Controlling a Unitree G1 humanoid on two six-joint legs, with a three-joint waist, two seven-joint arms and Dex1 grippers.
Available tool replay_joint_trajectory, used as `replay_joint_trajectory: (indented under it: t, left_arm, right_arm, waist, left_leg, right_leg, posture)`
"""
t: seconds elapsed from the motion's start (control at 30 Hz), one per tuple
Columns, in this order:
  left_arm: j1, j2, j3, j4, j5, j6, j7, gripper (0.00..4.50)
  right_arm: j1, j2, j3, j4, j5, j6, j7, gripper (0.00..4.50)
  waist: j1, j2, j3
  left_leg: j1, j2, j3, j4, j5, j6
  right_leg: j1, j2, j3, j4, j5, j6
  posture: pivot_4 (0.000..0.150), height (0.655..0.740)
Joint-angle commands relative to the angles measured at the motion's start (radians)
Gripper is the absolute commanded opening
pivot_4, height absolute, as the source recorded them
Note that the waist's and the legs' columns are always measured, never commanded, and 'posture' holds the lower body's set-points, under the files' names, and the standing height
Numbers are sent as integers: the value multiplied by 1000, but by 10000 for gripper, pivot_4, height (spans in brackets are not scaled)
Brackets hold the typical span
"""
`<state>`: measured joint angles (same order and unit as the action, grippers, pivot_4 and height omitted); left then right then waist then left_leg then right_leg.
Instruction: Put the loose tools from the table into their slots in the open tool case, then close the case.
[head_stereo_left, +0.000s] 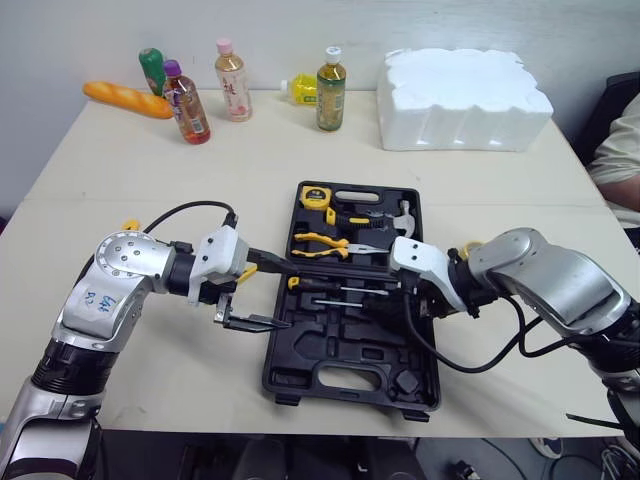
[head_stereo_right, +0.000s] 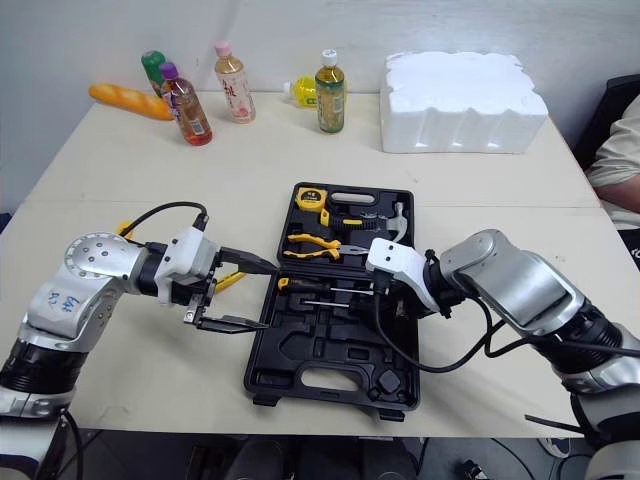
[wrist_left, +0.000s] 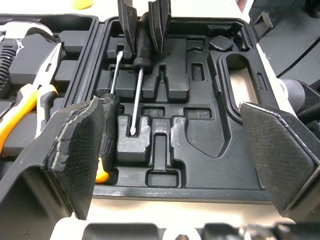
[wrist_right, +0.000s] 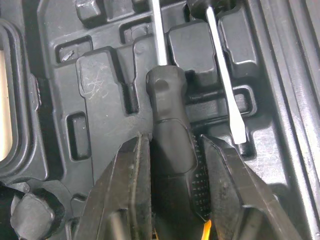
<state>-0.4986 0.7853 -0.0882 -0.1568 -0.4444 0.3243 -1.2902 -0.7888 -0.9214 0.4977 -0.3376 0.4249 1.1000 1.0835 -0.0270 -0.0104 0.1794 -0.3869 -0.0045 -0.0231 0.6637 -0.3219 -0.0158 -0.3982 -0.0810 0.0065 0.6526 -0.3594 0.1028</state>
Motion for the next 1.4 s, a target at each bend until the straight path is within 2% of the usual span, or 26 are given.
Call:
replay_joint_trajectory:
  t: [0.03, 0.1, 0.13, 0.27, 0.4, 0.5, 0.73, 1.0, 1.23, 1.4]
  left_arm:
    - [10, -1, 27, -46, -21, -11, -1, 45000]
    - [12, 0, 29, -51, -25, -8, -1, 45000]
    - [12, -1, 29, -54, -26, -7, 0, 45000]
    - [3, -13, 23, -59, -29, -3, 3, 45000]
    - [-6, -25, 13, -58, -28, -3, -3, 45000]
    - [-21, -35, 7, -53, -29, 2, -6, 45000]
    - [-45, -38, 1, -45, -25, 3, -14, 45000]
    - [-47, -46, -11, -53, -15, 4, -6, 45000]
    - [-45, -47, -8, -67, -19, 12, 6, 45000]
    - [-45, -49, -11, -74, -17, 15, 14, 45000]
  right_arm:
    - [-36, -26, -52, -73, 15, 4, 23, 31951]
    - [-49, -35, -79, -96, 32, 21, 30, 41292]
    - [-52, -38, -95, -107, 45, 35, 32, 44313]
    - [-14, -24, -148, -126, 25, -36, -5, 44313]
    - [86, 81, -216, -59, 6, -216, -61, 44313]
    - [199, 200, -338, 7, 71, -322, -85, 35545]
    - [383, 288, -384, 90, -55, -734, -91, 617]
    - [439, 293, -321, 79, -113, -710, -125, 617]
    - [461, 308, -312, 53, -100, -621, -157, 617]
    - [476, 270, -253, 95, -182, -591, -167, 617]
  waist:
    - [-1, 0, 0]
    - [0, 0, 0]
    - [1, 0, 0]
    - [2, 0, 0]
    - [0, 0, 0]
    - [1, 0, 0]
    - [1, 0, 0]
    - [-2, 0, 0]
    - [0, 0, 0]
    - [0, -1, -1]
  left_leg:
    - [0, 0, 0, 0, 0, 0]
    - [0, 0, 0, 0, 0, 0]
    - [0, 0, 0, 0, 0, 0]
    - [0, 0, 0, 0, 0, 0]
    - [0, 0, 0, 1, 0, 0]
    - [0, 0, 0, 1, 0, 0]
    - [0, -1, 0, 2, 0, 0]
    - [1, 0, 1, 3, 0, 0]
    - [1, 0, 1, 3, 0, 0]
    - [1, 0, 1, 3, 0, 0]
  right_leg:
    - [0, 0, 0, 0, 0, 0]
    - [0, 0, 0, 0, 0, 0]
    - [0, 0, 0, 0, 0, 0]
    - [0, 0, 0, 0, 0, 0]
    - [0, 0, 0, 1, 0, 0]
    - [0, 1, 0, 2, 0, 0]
    - [0, 1, 0, 2, 0, 1]
    - [0, 2, 0, 4, 0, 1]
    - [0, 1, 1, 4, 0, 1]
    - [1, 1, 1, 4, 0, 1]
  posture:
    - [1500, 7400]
    - [1500, 7400]
    - [1500, 7400]
    - [1500, 7400]
    - [1500, 7400]
    - [1500, 7400]
    - [1500, 7400]
    - [1500, 7400]
    - [1500, 7400]
    - [1500, 7400]
